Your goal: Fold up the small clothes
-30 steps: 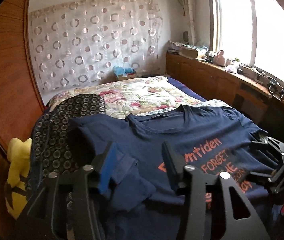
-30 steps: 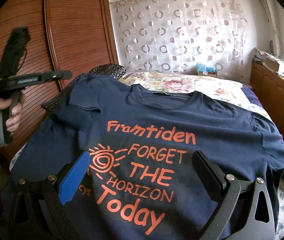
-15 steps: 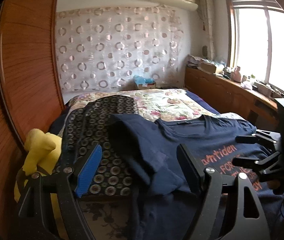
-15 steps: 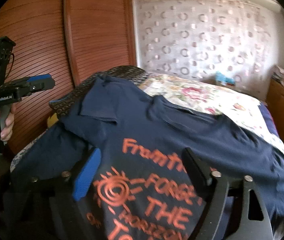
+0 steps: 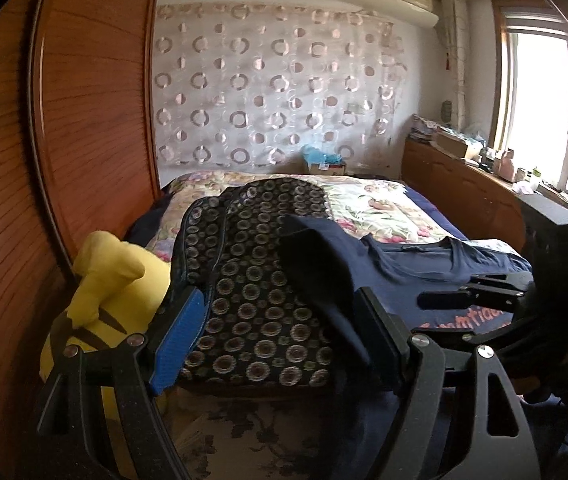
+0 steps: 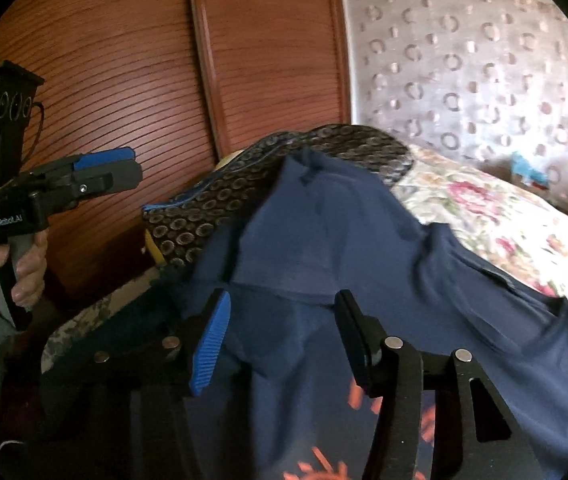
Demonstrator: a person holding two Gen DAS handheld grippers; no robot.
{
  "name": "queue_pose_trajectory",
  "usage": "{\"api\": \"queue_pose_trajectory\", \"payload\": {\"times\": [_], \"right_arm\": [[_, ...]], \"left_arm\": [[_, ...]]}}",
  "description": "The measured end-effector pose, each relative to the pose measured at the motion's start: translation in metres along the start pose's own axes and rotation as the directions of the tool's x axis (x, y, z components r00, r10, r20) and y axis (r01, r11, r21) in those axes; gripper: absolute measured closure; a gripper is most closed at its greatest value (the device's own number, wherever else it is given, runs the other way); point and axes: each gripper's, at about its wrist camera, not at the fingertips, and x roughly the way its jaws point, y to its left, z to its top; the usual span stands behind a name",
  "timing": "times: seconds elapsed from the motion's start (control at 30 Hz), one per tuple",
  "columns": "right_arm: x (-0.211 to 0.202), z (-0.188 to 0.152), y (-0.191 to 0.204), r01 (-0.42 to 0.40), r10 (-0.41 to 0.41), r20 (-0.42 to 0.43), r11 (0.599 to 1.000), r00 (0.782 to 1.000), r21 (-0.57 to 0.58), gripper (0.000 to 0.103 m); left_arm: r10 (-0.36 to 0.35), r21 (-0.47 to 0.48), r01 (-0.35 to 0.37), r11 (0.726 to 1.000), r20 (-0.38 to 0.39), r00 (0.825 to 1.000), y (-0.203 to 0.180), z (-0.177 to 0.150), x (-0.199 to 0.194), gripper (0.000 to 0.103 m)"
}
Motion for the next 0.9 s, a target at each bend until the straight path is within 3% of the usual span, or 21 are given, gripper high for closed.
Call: {"api": "queue_pose_trajectory", "payload": {"times": [0.27, 0.4, 0.47, 0.73, 0.9], "right_arm": [[0.038, 0.012, -0.007, -0.089, 0.088, -0.061, 0.996, 0.994, -0.013, 0.064], [0.050, 0.018, -0.011, -0.088, 0.084, -0.095, 0.996, 0.992, -0.033, 0.087], [0.046, 0.022, -0.018, -0.059, 0.057, -0.068, 0.998, 0.996, -0.021, 0.097], [0.033, 0.043, -0.080, 0.128, -0.130, 0.015, 0.988, 0.991, 0.089, 0.098], [0.041, 0.057, -0.108, 0.176, -0.183, 0.029, 0.973, 0.983, 0.147, 0.098]], "left_arm": [[0.027, -0.026, -0.028, 0.999, -0.044, 0.999, 0.015, -0.006, 0.019, 0.025], [0.023, -0.027, -0.025, 0.999, -0.044, 0.999, 0.015, -0.003, 0.023, 0.025], [0.016, -0.025, -0.017, 1.000, -0.041, 0.999, 0.013, -0.002, 0.025, 0.025], [-0.013, -0.007, 0.012, 1.000, -0.053, 0.999, 0.003, -0.001, 0.035, 0.025], [-0.021, 0.002, 0.021, 1.000, -0.058, 0.998, -0.005, 0.001, 0.035, 0.025]]}}
